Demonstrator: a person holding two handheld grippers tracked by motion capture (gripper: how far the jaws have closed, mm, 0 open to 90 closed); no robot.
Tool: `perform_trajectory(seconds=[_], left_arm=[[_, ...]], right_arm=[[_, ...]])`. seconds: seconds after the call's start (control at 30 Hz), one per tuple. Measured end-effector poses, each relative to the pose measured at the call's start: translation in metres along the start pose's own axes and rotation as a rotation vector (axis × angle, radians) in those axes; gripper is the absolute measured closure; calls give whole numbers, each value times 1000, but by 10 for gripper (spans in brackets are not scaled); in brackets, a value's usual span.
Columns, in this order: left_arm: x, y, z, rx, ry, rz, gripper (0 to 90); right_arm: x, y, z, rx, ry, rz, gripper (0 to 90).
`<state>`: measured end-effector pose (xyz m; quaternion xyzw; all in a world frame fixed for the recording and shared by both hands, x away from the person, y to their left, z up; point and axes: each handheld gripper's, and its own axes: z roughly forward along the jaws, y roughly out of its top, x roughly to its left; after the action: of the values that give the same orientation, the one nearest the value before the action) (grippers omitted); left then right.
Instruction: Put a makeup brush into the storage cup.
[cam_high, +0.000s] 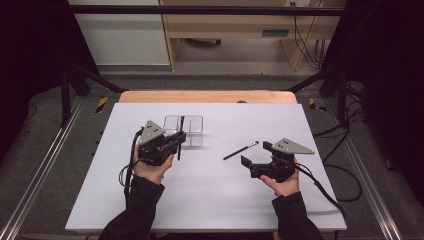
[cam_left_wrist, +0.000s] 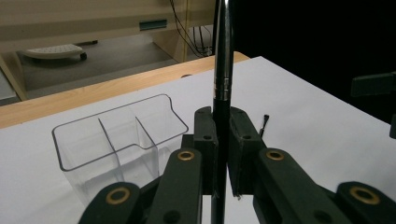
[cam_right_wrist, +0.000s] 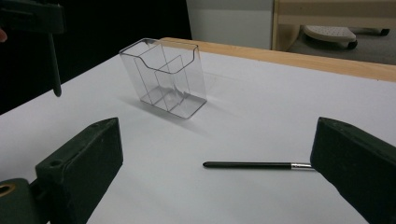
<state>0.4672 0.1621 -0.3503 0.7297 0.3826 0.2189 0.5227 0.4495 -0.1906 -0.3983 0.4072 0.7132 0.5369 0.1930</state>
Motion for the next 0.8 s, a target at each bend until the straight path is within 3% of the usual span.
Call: perform_trajectory(seconds=[0.53,0.8], left_arm=[[20,8,6,1,5,-29,828],[28,20,7,0,20,-15,828]], right_arm=[[-11,-14,-5,46,-45,-3,8],[-16,-17,-9,54,-63,0,6]])
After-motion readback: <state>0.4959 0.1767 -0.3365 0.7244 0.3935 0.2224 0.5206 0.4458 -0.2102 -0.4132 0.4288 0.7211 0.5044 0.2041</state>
